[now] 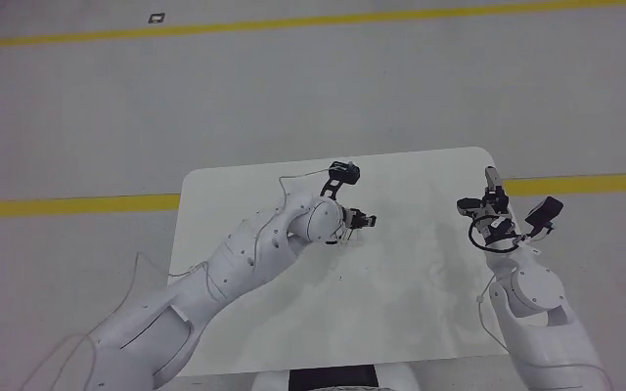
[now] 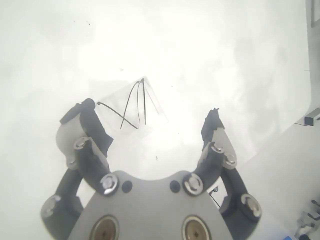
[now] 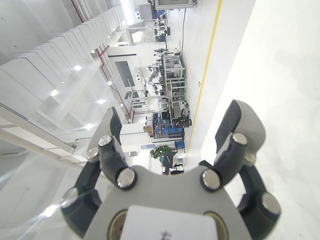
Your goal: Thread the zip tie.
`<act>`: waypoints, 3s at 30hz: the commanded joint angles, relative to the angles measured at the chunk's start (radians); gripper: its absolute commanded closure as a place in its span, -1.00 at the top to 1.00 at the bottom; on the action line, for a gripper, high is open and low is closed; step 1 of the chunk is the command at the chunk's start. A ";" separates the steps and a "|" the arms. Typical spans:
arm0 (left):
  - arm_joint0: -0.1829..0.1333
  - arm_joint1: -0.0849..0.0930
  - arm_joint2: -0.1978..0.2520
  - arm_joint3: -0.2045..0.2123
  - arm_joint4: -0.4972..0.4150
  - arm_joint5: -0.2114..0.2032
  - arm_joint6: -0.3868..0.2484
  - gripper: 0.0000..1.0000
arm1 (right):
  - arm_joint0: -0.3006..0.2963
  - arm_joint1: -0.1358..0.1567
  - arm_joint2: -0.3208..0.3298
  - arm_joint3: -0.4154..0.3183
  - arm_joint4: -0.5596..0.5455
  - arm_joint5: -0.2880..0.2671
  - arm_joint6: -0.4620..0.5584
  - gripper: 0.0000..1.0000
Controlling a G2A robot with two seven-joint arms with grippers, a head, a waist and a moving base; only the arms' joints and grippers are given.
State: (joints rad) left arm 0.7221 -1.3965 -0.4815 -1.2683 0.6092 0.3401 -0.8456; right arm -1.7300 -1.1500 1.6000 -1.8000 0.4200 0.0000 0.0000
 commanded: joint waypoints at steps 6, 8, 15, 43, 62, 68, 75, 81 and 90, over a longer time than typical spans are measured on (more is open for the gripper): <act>-0.037 -0.070 0.036 0.106 0.050 0.000 -0.025 1.00 | 0.000 0.000 0.000 0.000 0.000 0.000 0.000 1.00; -0.037 -0.070 0.036 0.106 0.050 0.000 -0.025 1.00 | 0.000 0.000 0.000 0.000 0.000 0.000 0.000 1.00; -0.037 -0.070 0.036 0.106 0.050 0.000 -0.025 1.00 | 0.000 0.000 0.000 0.000 0.000 0.000 0.000 1.00; -0.037 -0.098 0.070 0.141 0.164 -0.031 -0.082 -0.52 | 0.000 0.000 0.000 0.000 0.000 0.000 0.000 1.00; -0.048 -0.144 0.088 0.249 0.204 -0.017 -0.084 -0.90 | 0.000 0.000 0.000 0.000 0.000 0.000 0.000 1.00; -0.052 -0.155 0.089 0.275 0.206 -0.010 -0.124 -0.86 | 0.000 0.000 0.000 0.000 0.000 0.000 0.000 1.00; -0.050 -0.161 0.092 0.280 0.219 -0.007 -0.178 -0.74 | 0.000 0.000 0.000 0.000 0.000 0.000 0.000 1.00; -0.043 -0.161 0.089 0.279 0.226 -0.015 -0.211 -0.70 | 0.000 0.000 0.000 0.000 0.000 0.000 0.000 1.00; -0.034 -0.158 0.076 0.265 0.248 -0.024 -0.201 -0.58 | 0.000 0.000 0.000 0.000 0.000 0.000 0.000 1.00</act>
State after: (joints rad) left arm 0.6885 -1.5546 -0.4040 -1.0013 0.8534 0.3176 -1.0516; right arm -1.7300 -1.1500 1.6000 -1.8000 0.4200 0.0000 0.0000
